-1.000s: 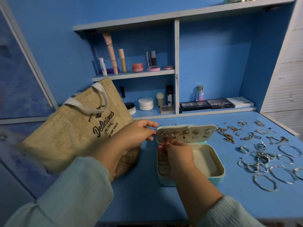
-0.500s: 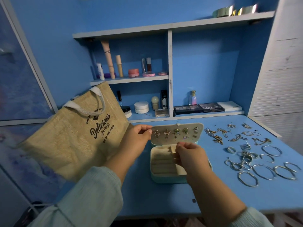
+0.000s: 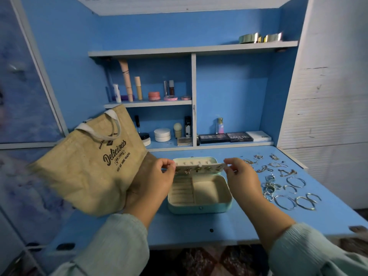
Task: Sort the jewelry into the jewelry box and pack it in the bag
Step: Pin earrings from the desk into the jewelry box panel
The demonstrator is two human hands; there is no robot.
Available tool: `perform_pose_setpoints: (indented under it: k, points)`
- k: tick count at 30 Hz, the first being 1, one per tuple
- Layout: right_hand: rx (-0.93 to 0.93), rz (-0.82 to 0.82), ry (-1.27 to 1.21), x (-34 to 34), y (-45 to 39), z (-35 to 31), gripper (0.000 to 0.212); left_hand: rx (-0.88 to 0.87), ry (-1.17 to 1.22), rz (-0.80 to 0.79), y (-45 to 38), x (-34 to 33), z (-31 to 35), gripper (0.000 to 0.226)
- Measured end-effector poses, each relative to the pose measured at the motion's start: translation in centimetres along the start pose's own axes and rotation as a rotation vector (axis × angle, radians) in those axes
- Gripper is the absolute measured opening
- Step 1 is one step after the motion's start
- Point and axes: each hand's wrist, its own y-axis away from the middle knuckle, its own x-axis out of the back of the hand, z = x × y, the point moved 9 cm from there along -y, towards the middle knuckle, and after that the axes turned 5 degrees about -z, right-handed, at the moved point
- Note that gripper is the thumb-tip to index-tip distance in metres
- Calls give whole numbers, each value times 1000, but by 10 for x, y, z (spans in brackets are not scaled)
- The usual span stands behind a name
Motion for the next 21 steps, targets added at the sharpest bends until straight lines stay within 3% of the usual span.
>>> perform_pose_setpoints:
  k: [7,12,21]
  points:
    - [11,-21,78,3,11,1,18,-130,-401,-89,21,-8,10,20]
    - [39,-90,164,6,15,-4,19,-267,-708,-65,28,-14,32,24]
    - [53,-306,230,13,-3,3,12,-335,-906,-406,17,-74,67,29]
